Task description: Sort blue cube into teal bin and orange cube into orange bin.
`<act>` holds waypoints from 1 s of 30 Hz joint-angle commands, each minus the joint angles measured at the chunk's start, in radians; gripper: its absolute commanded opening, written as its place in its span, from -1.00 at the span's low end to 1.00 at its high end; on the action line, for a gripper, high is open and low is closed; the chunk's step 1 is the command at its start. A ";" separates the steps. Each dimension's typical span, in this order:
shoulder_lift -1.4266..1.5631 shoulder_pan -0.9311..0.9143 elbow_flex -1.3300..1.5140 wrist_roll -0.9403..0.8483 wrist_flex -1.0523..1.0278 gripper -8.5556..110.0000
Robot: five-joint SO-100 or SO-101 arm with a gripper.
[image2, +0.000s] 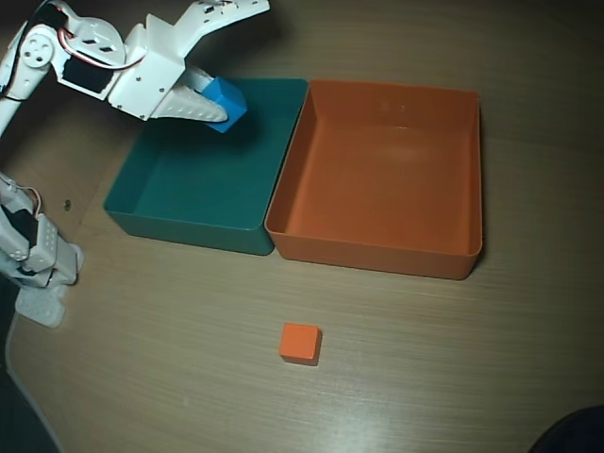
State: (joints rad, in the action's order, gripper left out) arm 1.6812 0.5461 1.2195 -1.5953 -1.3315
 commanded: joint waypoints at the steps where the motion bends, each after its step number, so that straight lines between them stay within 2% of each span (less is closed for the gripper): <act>1: 0.166 0.049 0.117 -0.006 0.003 -0.96; 10: 0.272 0.147 0.465 -0.006 0.015 -0.96; 17: 0.176 0.164 0.476 -0.005 0.020 -0.96; 25: 0.034 0.163 0.416 0.011 0.181 -0.96; 27: 0.020 0.163 0.416 0.011 0.198 -0.90; 30: 0.015 0.164 0.428 0.011 0.206 -0.73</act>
State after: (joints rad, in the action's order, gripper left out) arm 1.6797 0.7087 1.7073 -1.5892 -1.1367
